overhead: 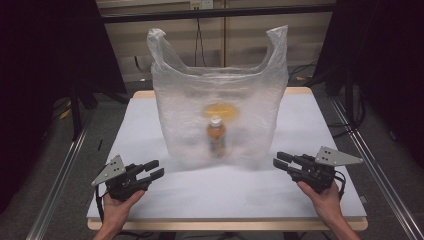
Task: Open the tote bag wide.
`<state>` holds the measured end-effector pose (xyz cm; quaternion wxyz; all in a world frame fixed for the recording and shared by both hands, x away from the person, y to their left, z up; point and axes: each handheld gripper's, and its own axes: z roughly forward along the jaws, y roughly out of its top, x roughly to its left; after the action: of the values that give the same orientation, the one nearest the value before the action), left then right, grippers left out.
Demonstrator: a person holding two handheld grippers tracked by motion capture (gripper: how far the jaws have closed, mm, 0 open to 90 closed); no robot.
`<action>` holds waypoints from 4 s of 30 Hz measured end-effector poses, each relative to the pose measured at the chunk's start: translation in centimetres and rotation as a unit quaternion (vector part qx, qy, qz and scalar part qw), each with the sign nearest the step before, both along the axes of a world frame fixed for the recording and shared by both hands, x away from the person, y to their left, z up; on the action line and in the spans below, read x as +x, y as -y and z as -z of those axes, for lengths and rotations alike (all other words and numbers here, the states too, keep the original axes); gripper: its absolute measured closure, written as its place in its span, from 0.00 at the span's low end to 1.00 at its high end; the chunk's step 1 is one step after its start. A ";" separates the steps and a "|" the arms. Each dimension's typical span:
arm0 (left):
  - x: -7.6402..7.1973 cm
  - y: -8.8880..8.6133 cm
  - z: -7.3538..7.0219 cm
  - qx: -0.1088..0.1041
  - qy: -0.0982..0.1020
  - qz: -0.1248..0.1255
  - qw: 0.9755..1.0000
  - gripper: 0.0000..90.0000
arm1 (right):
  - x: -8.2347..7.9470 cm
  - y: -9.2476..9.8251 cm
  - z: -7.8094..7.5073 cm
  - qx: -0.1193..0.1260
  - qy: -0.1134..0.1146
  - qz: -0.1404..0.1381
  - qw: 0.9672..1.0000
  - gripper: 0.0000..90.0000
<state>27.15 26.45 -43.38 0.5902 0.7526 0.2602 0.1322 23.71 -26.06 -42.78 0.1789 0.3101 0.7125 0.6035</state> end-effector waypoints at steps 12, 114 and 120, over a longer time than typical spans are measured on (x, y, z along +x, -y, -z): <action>1.6 2.6 -2.1 0.002 -0.029 0.069 0.997 0.98 | 2.3 -0.7 -1.9 0.002 -0.032 -0.045 0.998 1.00; 15.6 14.9 -12.1 0.055 0.002 0.095 0.994 1.00 | 13.9 -14.0 -7.7 -0.056 -0.088 -0.125 0.987 1.00; 15.2 14.4 -10.9 0.070 -0.003 0.097 0.993 1.00 | 13.4 -13.6 -7.3 -0.057 -0.095 -0.132 0.985 1.00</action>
<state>42.37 12.04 -32.44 0.5452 0.8142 0.1781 0.0900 37.08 -12.48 -35.43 0.0472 0.2585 0.7942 0.5479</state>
